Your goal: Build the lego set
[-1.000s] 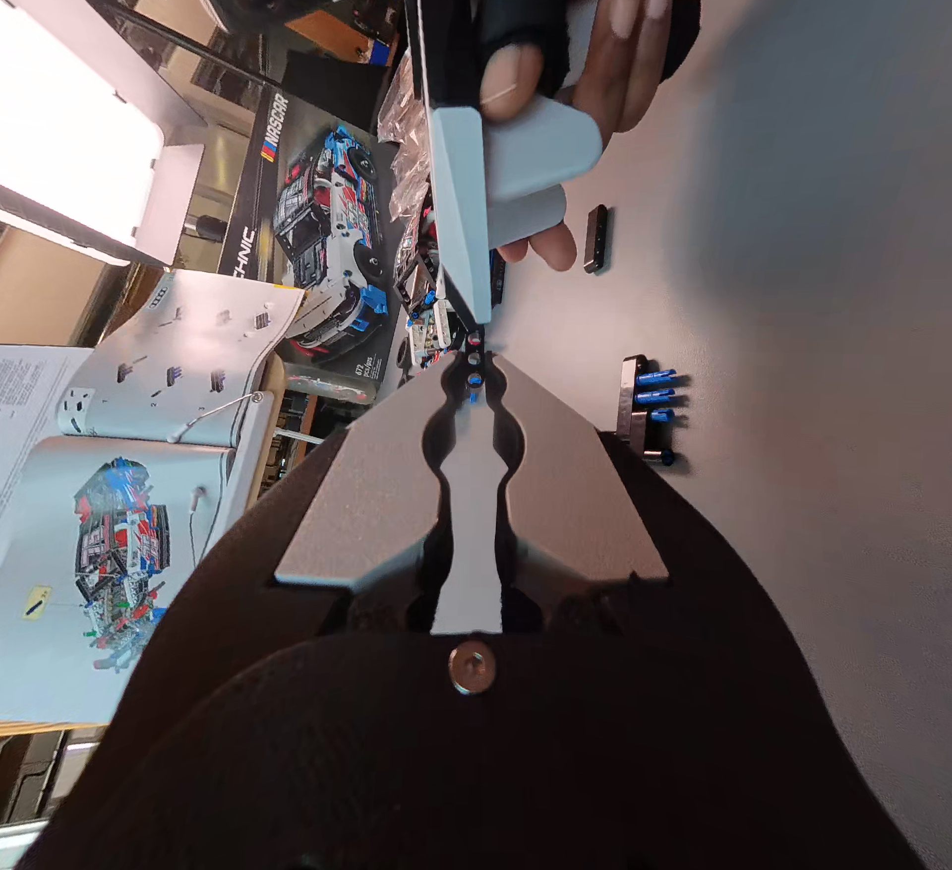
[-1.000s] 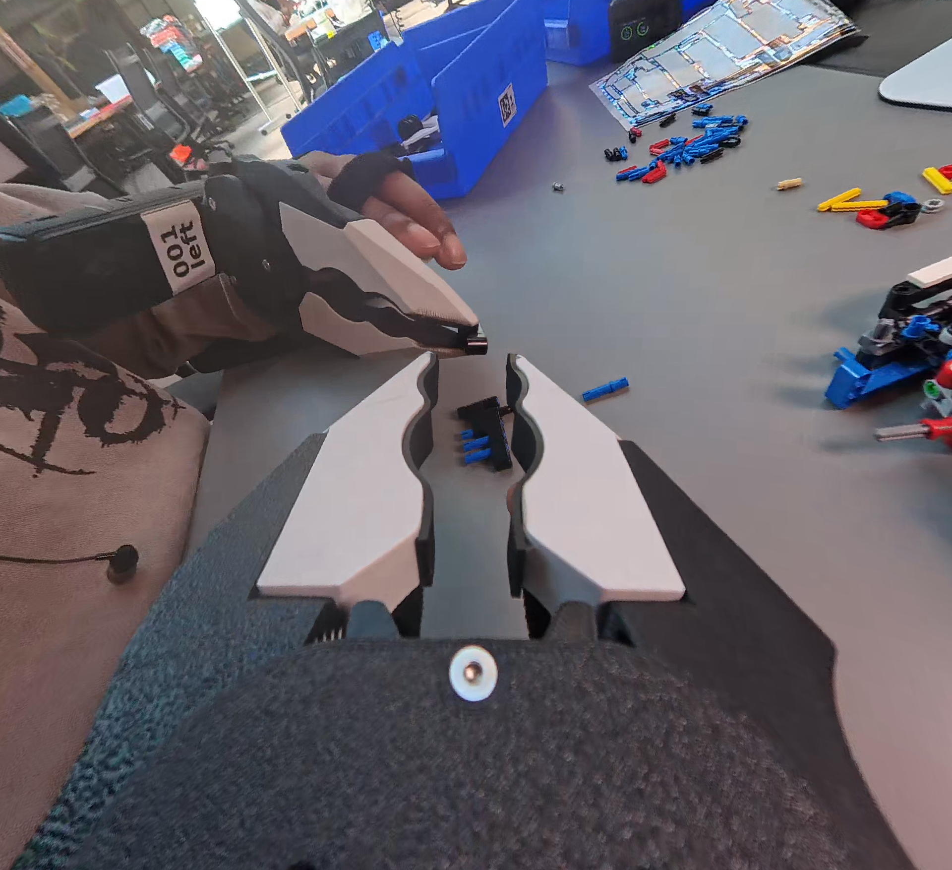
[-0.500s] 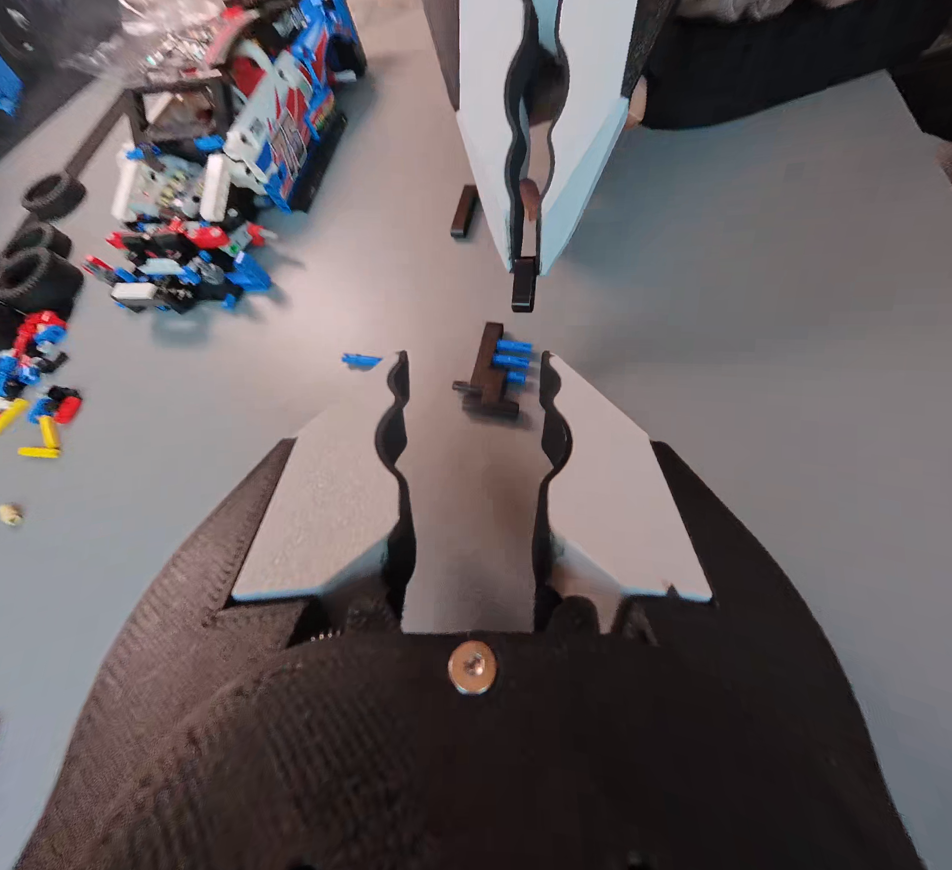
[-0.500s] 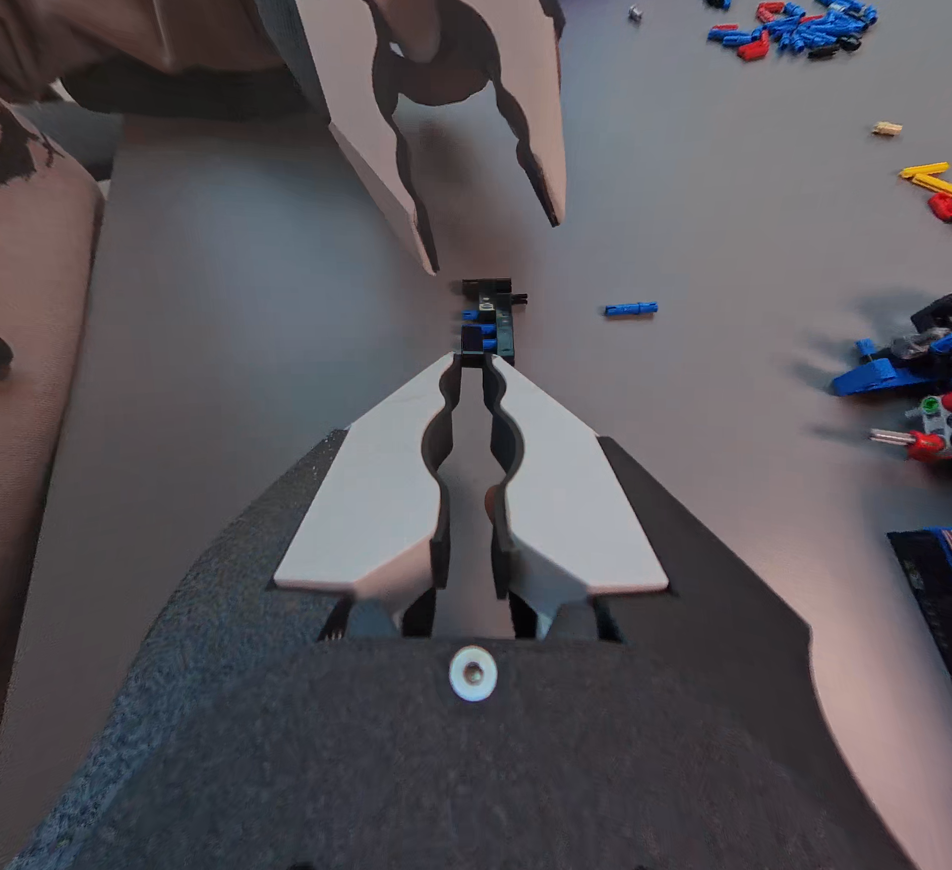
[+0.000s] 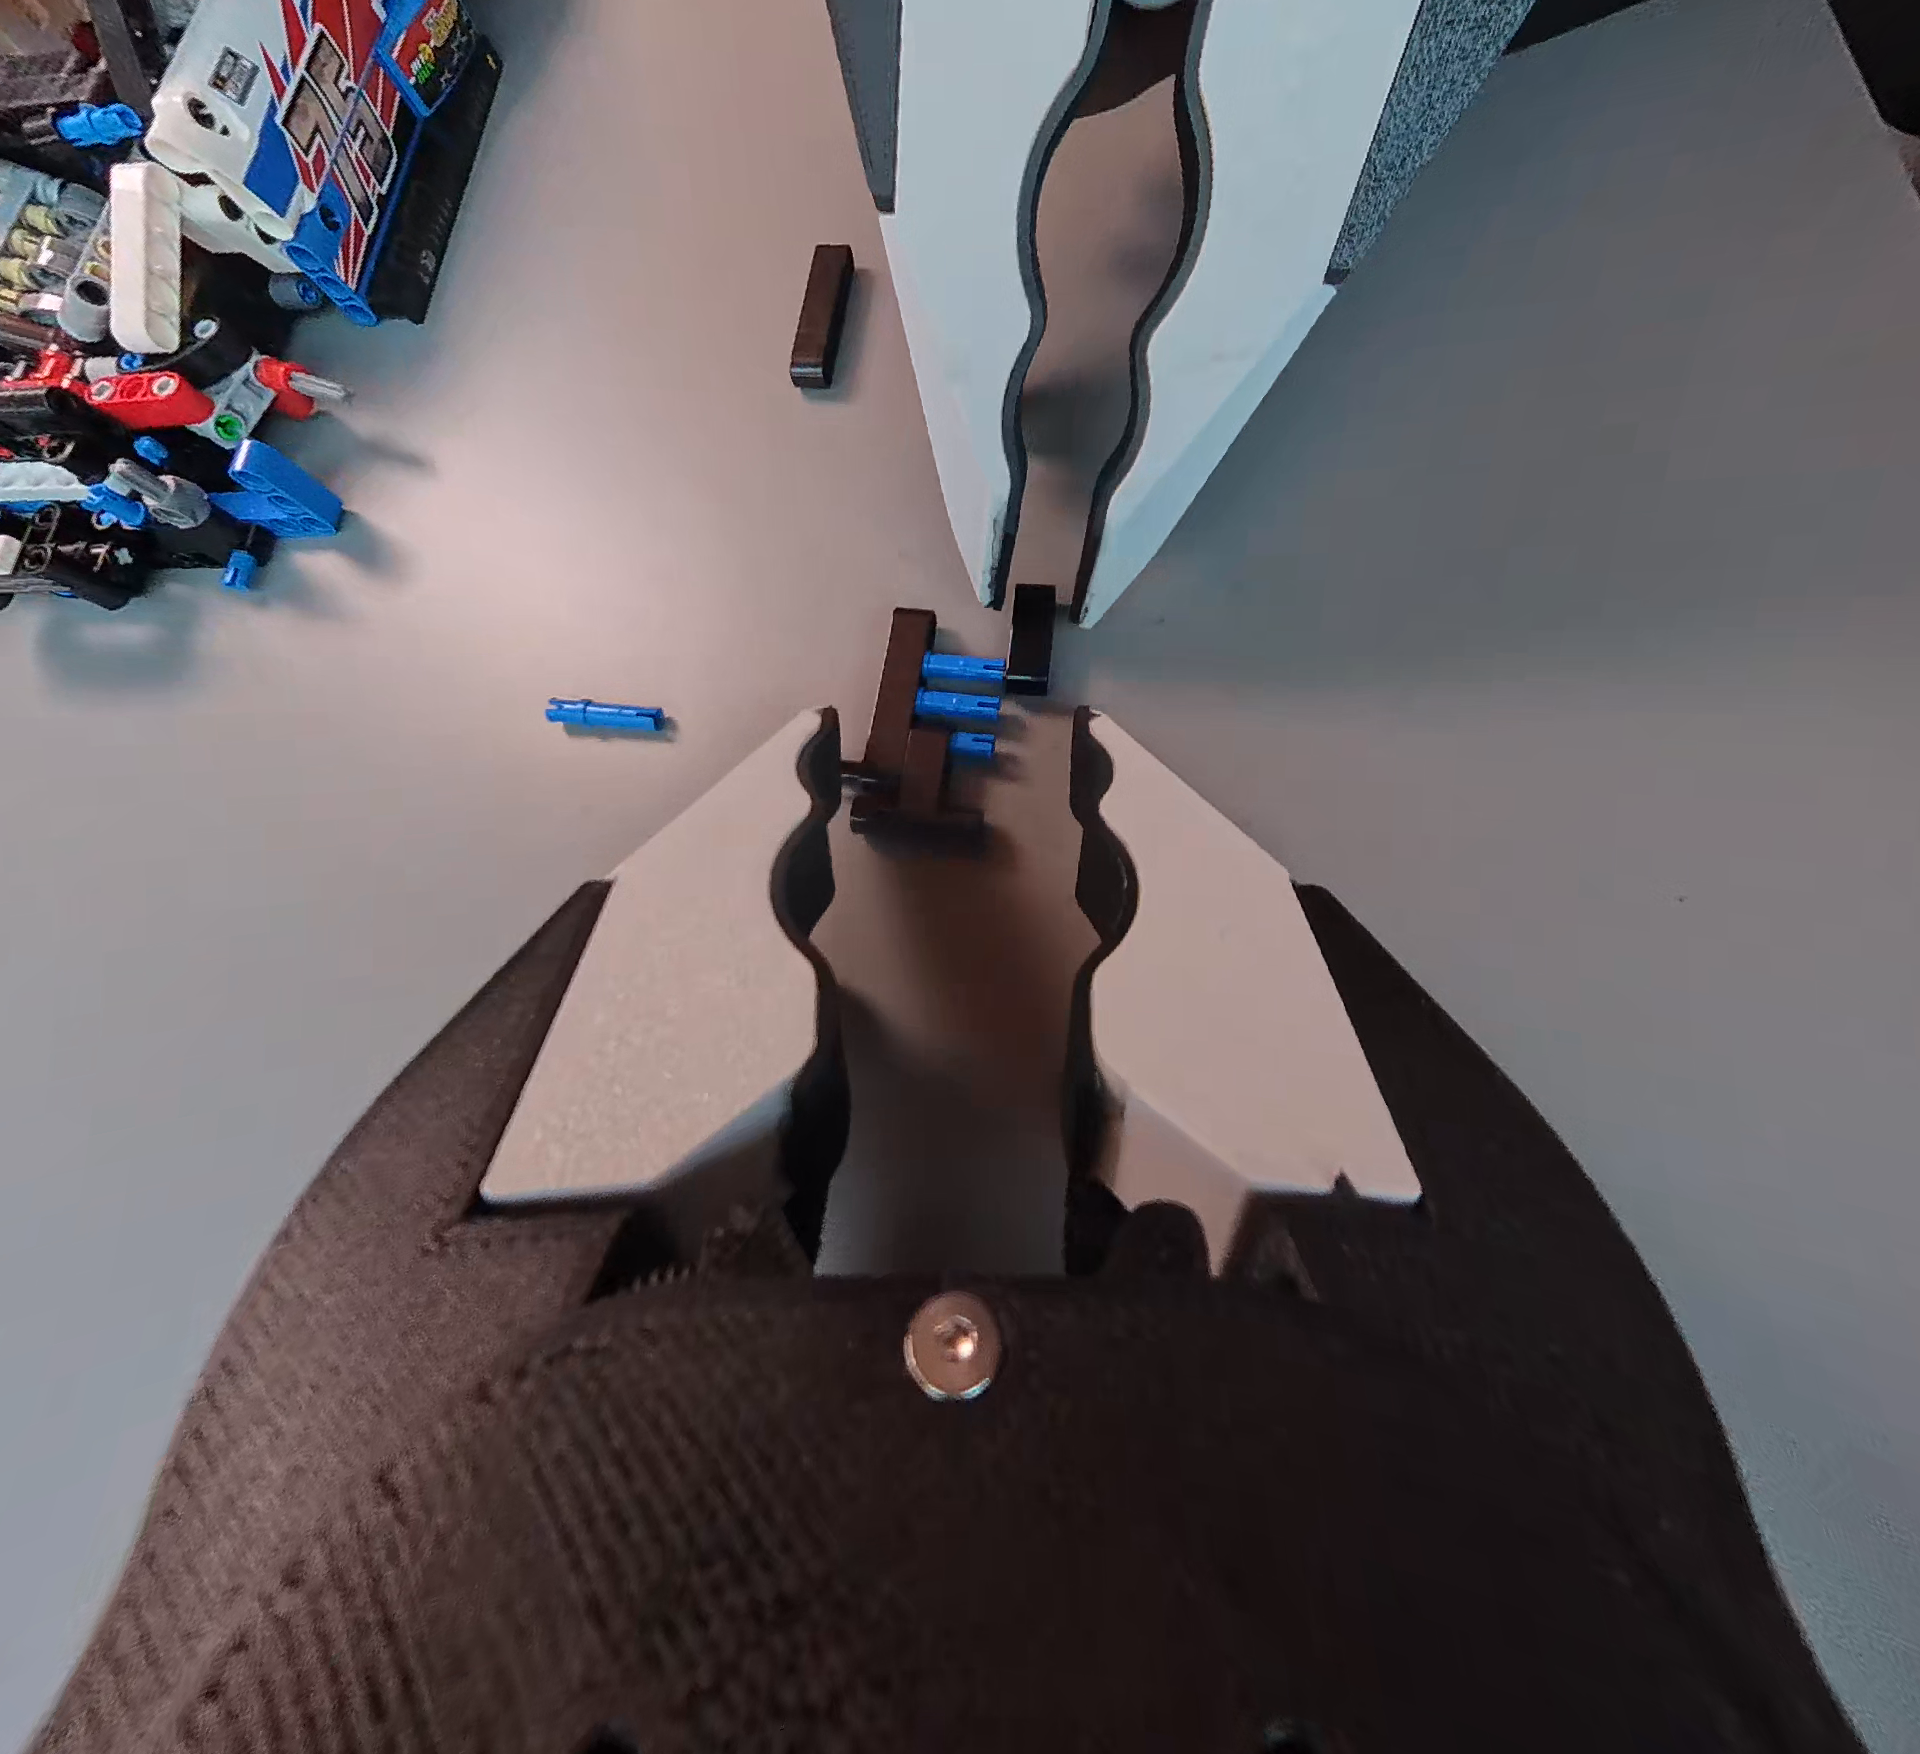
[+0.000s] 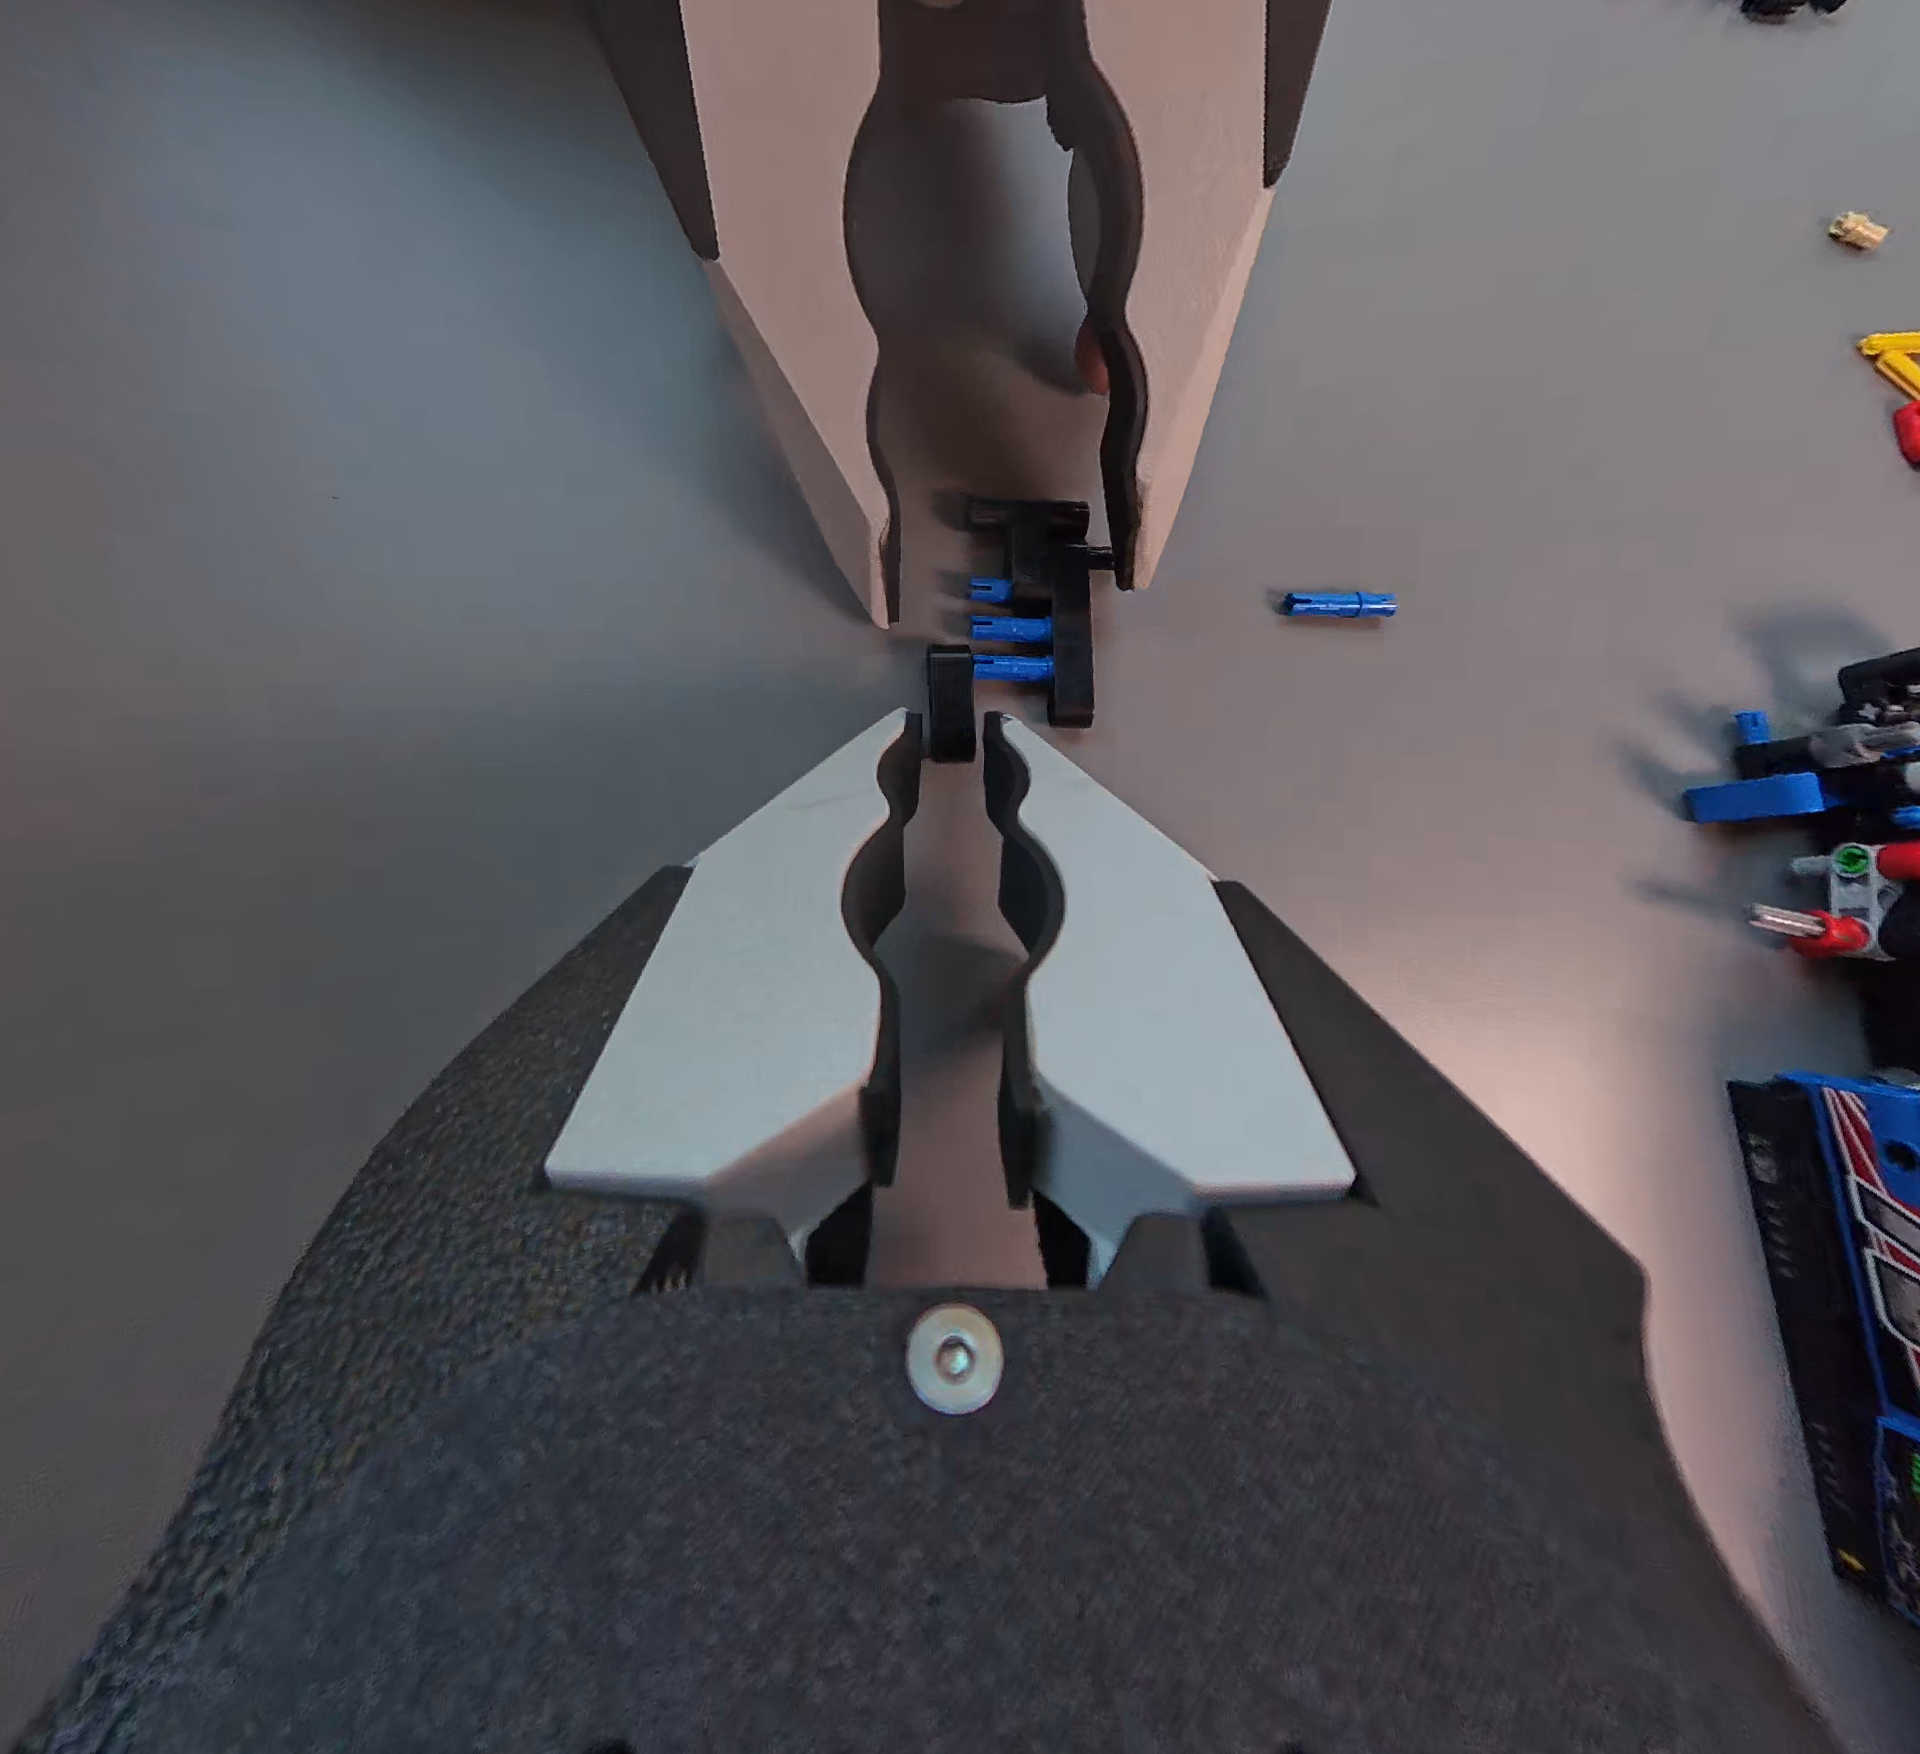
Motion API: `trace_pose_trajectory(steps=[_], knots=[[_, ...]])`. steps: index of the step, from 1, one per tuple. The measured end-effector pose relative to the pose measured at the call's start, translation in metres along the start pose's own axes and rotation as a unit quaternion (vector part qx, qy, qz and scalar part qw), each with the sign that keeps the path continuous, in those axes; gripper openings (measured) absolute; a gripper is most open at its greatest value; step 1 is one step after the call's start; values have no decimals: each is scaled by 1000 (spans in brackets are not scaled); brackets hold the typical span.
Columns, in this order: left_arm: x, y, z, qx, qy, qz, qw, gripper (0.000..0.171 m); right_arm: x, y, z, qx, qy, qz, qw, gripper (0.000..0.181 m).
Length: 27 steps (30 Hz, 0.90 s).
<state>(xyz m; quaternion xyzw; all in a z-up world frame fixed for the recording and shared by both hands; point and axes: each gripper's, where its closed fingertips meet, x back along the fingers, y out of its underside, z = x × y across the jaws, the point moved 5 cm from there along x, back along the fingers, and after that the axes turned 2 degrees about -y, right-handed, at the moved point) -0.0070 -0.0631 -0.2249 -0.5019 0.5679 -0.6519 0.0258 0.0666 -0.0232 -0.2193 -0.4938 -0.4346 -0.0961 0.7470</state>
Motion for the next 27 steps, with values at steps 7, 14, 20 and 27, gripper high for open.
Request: trace_pose_trajectory(steps=[7,14,20,27], knots=[[0,0,3,6,3,-1,1000,38,2,0,1,0,-6,3,1000,8],[-1,-1,4,9,2,-3,1000,38,-2,-2,-1,8,-4,-5,1000,6],[4,3,2,13,-4,-6,1000,44,-2,-2,-3,7,-9,-7,1000,6],[5,5,-1,25,-7,-9,1000,43,-4,-5,-4,7,-6,-8,1000,5]])
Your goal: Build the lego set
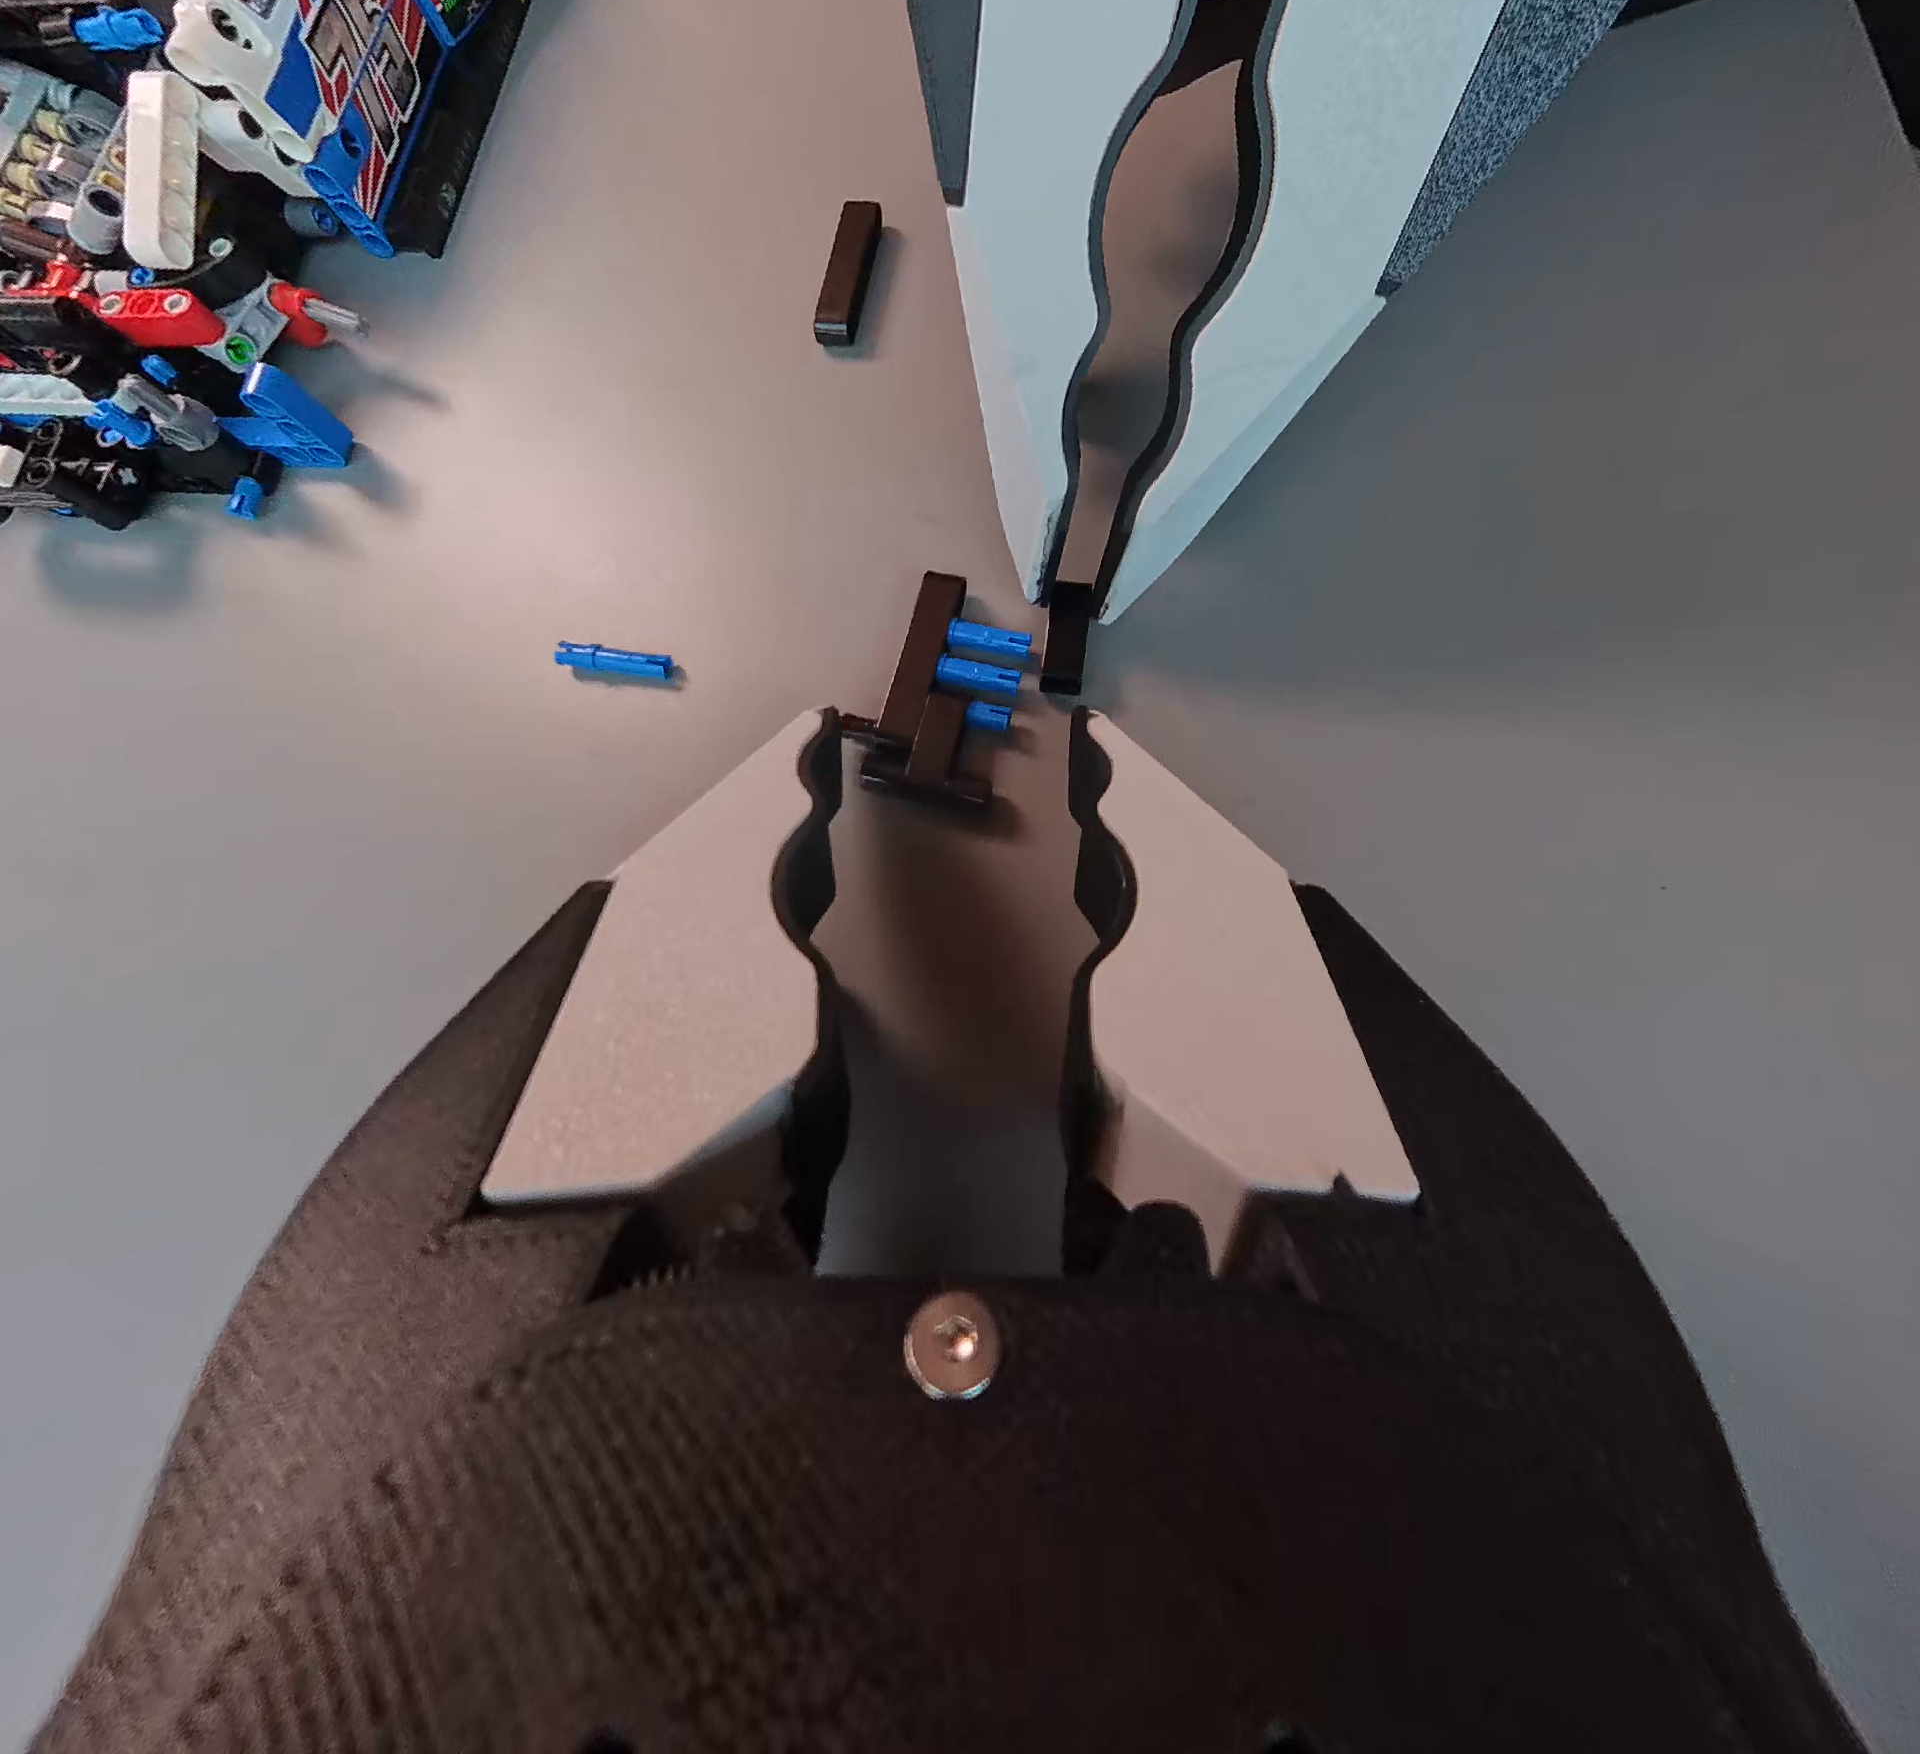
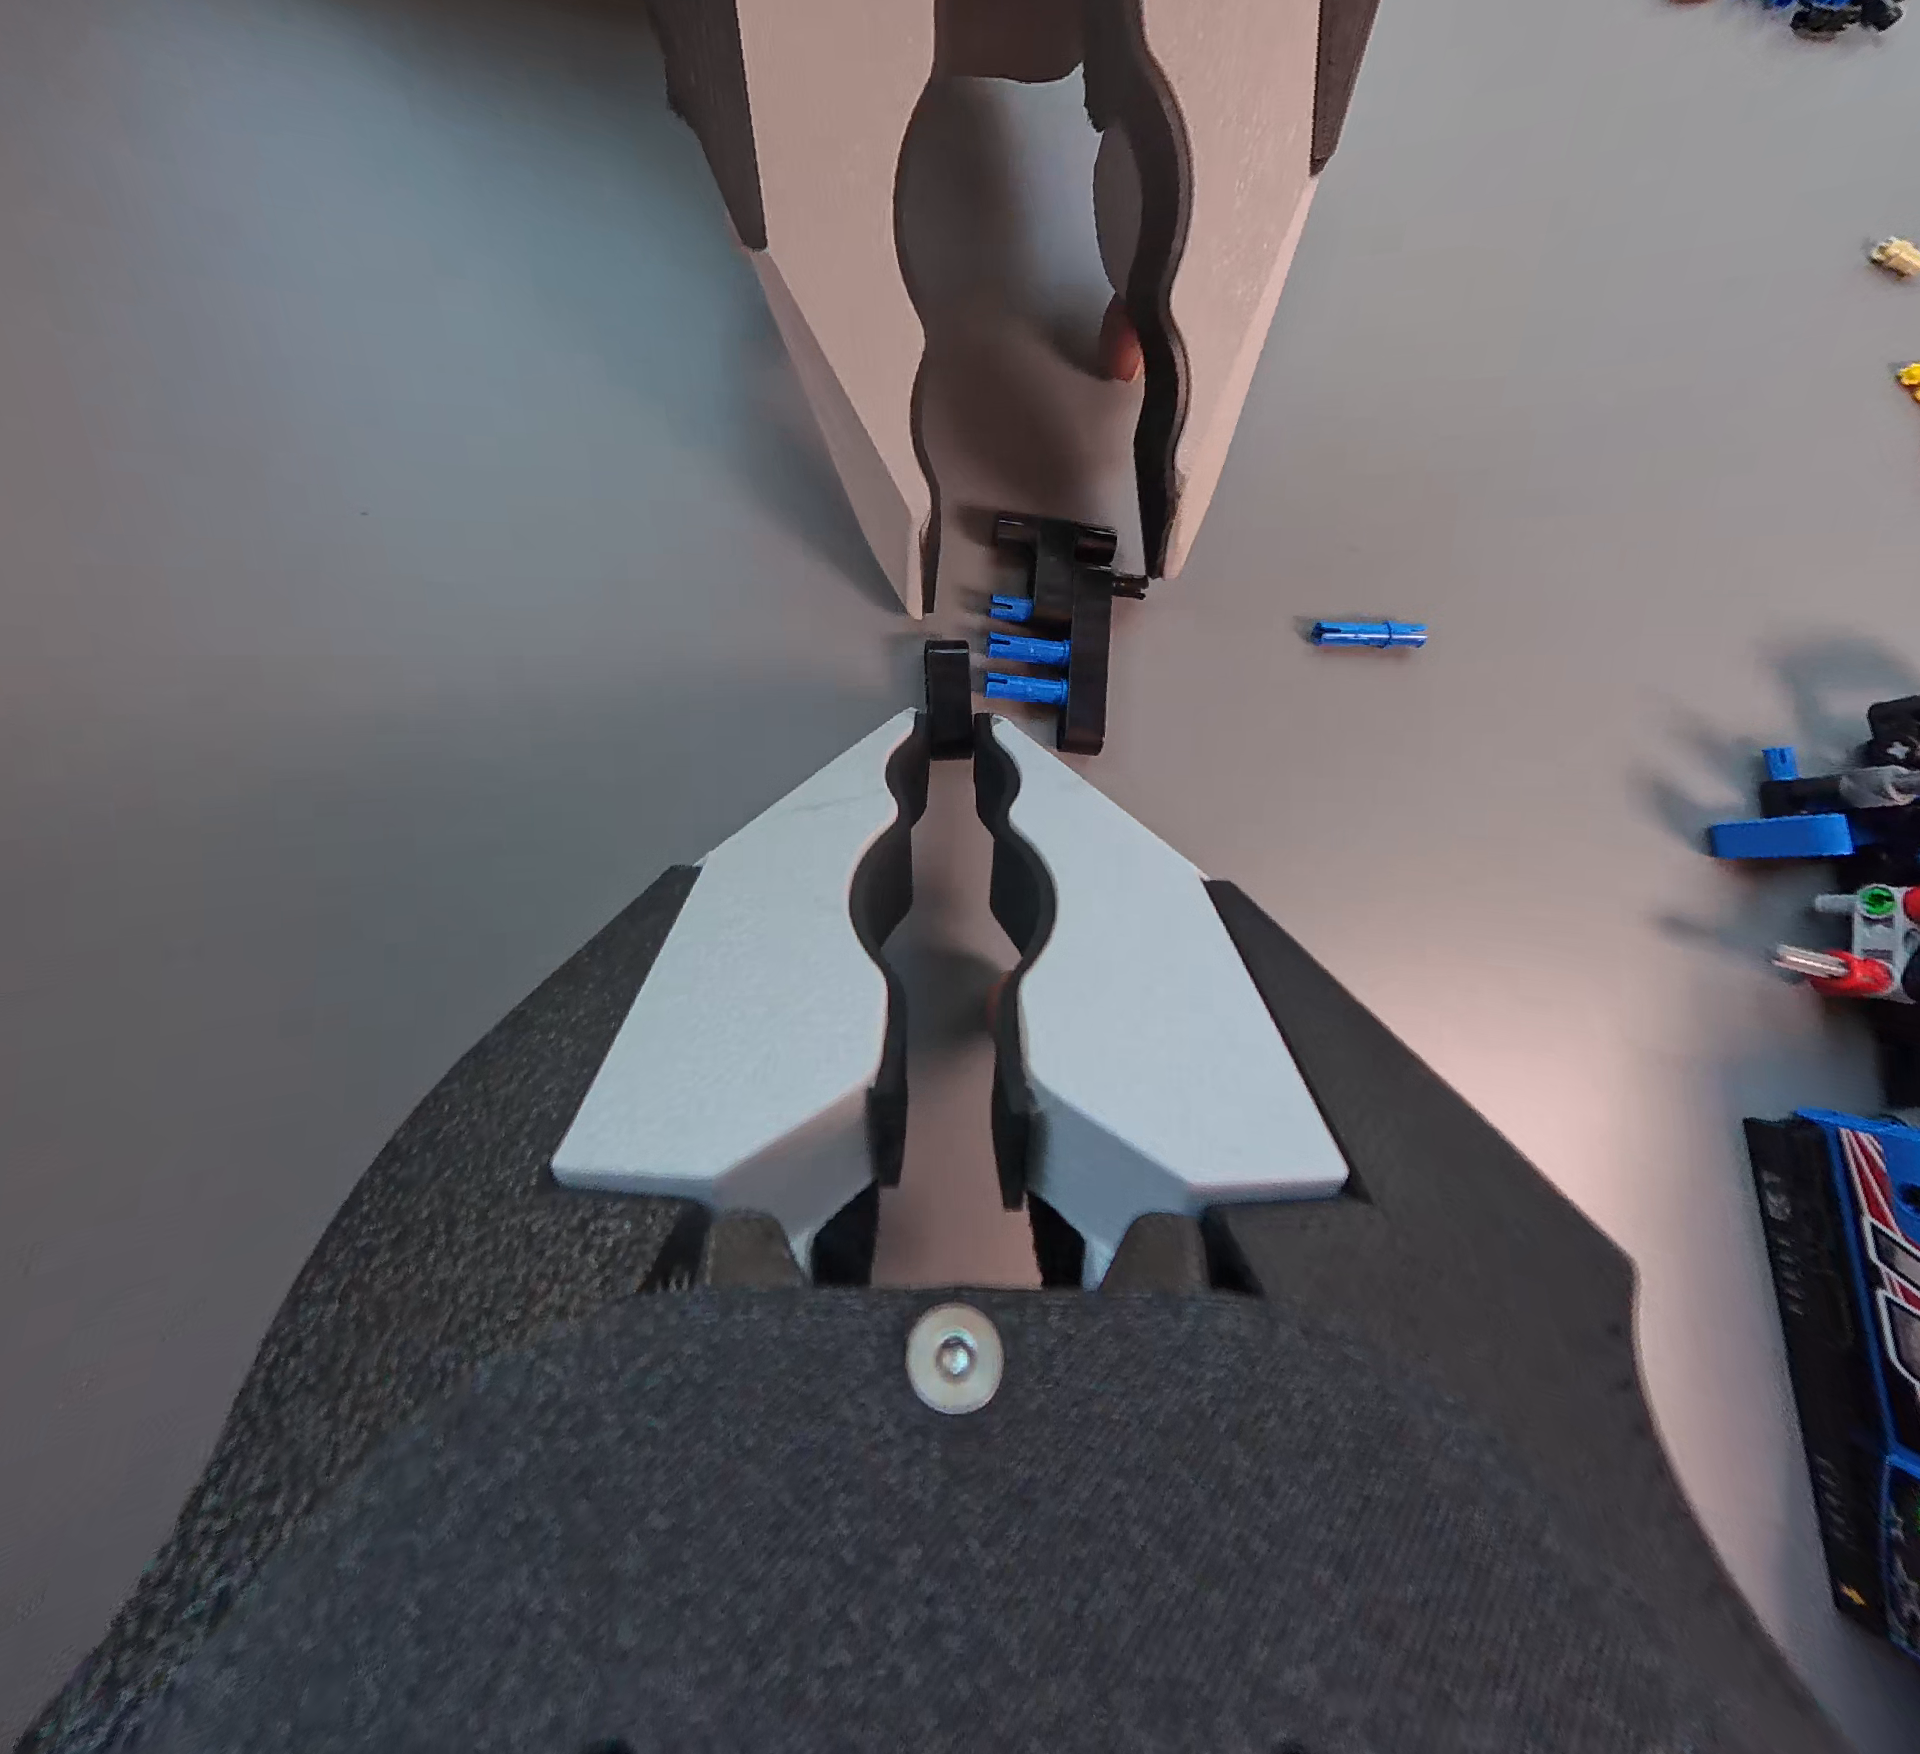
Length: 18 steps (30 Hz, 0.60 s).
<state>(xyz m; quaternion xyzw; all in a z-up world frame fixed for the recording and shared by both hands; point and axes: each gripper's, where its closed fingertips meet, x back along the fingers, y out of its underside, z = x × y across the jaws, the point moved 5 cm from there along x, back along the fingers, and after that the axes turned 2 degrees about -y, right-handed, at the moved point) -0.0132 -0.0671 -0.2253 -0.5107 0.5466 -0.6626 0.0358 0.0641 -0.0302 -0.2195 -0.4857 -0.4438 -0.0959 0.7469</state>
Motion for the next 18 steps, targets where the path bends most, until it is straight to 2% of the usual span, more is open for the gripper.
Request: trace_pose_trajectory(steps=[8,18], knots=[[1,0,4,3,6,-3,1000,39,0,1,5,-9,15,-6,1000,5],[6,0,3,6,7,3,1000,43,1,2,7,-10,15,-4,1000,5]])
